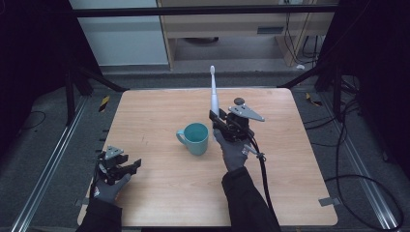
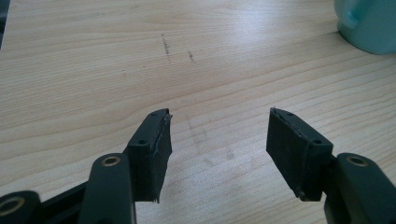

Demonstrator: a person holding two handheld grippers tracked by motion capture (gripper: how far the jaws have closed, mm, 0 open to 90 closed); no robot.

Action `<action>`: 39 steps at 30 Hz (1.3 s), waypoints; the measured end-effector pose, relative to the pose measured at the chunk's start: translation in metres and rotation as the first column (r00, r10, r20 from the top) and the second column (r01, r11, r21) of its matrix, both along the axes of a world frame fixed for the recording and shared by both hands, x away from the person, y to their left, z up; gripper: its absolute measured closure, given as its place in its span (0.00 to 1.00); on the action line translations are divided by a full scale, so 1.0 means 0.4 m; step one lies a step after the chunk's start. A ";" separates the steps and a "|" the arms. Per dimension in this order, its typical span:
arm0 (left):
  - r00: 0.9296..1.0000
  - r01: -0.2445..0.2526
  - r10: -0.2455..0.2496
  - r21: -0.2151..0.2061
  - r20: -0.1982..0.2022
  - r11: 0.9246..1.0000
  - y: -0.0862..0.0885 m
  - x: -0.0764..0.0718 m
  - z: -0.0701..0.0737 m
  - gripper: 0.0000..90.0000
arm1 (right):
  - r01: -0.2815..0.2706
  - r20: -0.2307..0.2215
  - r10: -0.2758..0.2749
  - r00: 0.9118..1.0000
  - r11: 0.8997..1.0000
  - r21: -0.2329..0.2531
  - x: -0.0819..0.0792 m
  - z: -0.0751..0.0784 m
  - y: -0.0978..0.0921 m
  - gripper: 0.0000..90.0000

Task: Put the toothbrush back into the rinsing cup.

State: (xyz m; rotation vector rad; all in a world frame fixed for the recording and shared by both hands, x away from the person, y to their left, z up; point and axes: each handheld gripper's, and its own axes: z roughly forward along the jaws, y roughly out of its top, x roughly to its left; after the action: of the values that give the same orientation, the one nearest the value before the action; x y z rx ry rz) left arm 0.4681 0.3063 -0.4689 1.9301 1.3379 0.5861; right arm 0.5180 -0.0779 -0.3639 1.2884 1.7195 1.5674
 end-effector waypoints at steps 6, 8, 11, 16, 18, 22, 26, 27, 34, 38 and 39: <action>1.000 -0.001 0.001 -0.001 0.001 1.000 0.001 0.000 0.000 0.44 | -0.019 0.003 0.019 1.000 1.000 0.013 0.023 0.002 0.040 0.74; 1.000 -0.001 0.001 -0.001 0.002 1.000 0.001 0.000 0.000 0.44 | -0.025 0.003 0.025 1.000 1.000 0.012 0.031 -0.001 0.053 0.74; 1.000 0.000 0.000 0.001 0.001 1.000 0.001 0.000 0.000 0.44 | -0.037 -0.003 0.037 0.999 0.999 0.013 0.044 -0.006 0.070 0.74; 1.000 0.001 -0.001 0.000 0.000 1.000 0.001 0.001 -0.001 0.44 | -0.041 -0.012 0.041 0.999 0.999 0.014 0.072 -0.020 0.094 0.74; 1.000 0.001 -0.001 0.000 0.000 1.000 0.002 0.001 -0.002 0.44 | -0.044 -0.012 0.044 0.999 0.999 0.011 0.076 -0.022 0.098 0.74; 1.000 0.001 -0.001 -0.001 0.000 1.000 0.003 0.002 -0.002 0.44 | -0.051 -0.014 0.051 0.999 0.999 -0.003 0.090 -0.032 0.113 0.74; 1.000 -0.001 0.001 -0.002 0.000 1.000 0.004 0.001 -0.001 0.44 | -0.049 -0.023 0.048 0.999 0.999 -0.024 0.101 -0.047 0.123 0.74; 1.000 -0.001 0.001 -0.001 0.000 1.000 0.004 0.001 -0.001 0.44 | -0.045 -0.020 0.044 0.999 0.999 -0.029 0.104 -0.052 0.124 0.74; 1.000 -0.001 0.001 0.000 -0.001 1.000 0.004 0.002 -0.002 0.44 | -0.035 -0.049 0.033 0.998 0.998 -0.045 0.115 -0.088 0.128 0.74; 1.000 -0.002 0.002 -0.001 0.000 1.000 0.004 0.001 -0.001 0.44 | -0.037 -0.068 0.033 0.997 0.998 -0.059 0.117 -0.111 0.134 0.74; 1.000 -0.003 0.003 -0.002 0.000 1.000 0.004 0.002 -0.002 0.44 | -0.038 -0.070 0.033 0.997 0.997 -0.064 0.118 -0.115 0.135 0.74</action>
State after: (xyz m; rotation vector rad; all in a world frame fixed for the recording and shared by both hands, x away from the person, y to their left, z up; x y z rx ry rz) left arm 0.4687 0.3078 -0.4696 1.9263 1.3407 0.5862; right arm 0.5650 -0.0239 -0.4101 1.3004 1.8300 1.4889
